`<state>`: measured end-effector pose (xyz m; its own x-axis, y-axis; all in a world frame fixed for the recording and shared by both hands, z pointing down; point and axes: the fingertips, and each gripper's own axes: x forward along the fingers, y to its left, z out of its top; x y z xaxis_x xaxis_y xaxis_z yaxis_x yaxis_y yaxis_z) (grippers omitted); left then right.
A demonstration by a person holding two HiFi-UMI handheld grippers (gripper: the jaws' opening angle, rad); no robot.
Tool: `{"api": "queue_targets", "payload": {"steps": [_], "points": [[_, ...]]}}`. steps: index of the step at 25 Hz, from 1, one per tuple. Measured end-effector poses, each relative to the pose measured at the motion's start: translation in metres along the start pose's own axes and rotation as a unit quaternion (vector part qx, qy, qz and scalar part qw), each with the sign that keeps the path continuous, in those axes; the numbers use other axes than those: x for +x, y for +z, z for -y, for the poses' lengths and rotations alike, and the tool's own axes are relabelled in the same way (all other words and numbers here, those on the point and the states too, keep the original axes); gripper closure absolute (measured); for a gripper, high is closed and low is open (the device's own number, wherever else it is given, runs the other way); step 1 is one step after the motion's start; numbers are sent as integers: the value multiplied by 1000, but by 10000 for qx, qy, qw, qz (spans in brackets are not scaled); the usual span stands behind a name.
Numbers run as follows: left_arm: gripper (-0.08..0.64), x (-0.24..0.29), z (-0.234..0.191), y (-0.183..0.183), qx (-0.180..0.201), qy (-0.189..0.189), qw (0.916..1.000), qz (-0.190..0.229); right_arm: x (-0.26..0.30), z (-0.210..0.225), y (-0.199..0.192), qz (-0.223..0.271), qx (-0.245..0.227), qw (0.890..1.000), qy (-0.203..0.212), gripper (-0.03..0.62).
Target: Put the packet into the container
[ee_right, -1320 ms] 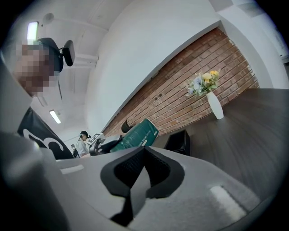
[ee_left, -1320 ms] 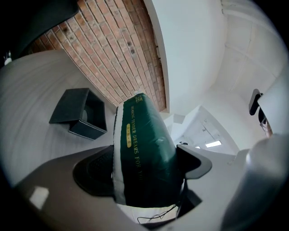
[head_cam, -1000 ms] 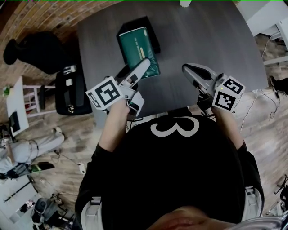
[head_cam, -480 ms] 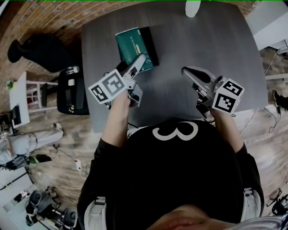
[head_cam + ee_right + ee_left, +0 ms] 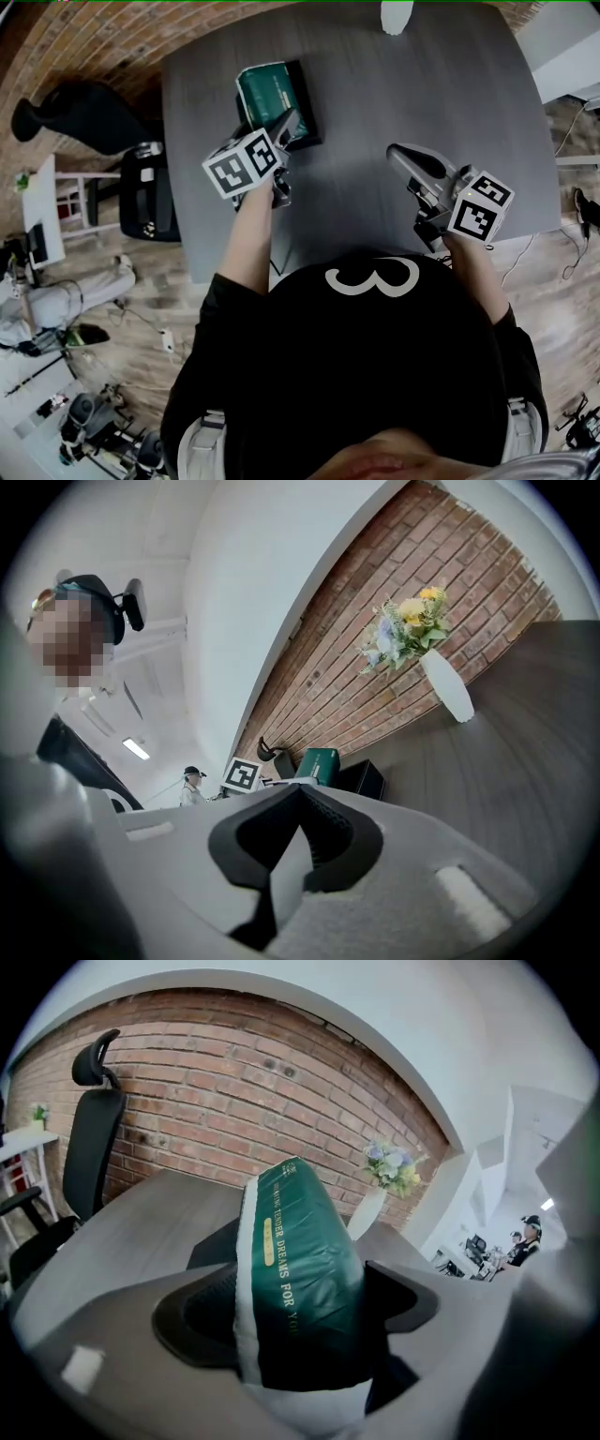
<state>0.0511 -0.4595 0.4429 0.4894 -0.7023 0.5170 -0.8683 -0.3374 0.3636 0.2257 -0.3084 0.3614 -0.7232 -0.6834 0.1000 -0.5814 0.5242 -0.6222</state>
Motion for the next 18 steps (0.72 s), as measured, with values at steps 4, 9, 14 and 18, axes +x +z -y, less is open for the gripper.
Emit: {"api": "queue_targets", "payload": {"steps": [4, 9, 14, 18], "points": [[123, 13, -9, -9, 249, 465, 9982, -294, -6, 10, -3, 23, 166, 9998, -59, 591], [121, 26, -17, -15, 470, 923, 9927, -612, -12, 18, 1, 136, 371, 9992, -36, 591], [117, 38, -20, -23, 740, 1145, 9878, -757, -16, 23, 1, 150, 438, 9989, -60, 591], [114, 45, -17, -31, 1046, 1310, 9818, -894, -20, 29, 3, 172, 505, 9985, -89, 591]]}}
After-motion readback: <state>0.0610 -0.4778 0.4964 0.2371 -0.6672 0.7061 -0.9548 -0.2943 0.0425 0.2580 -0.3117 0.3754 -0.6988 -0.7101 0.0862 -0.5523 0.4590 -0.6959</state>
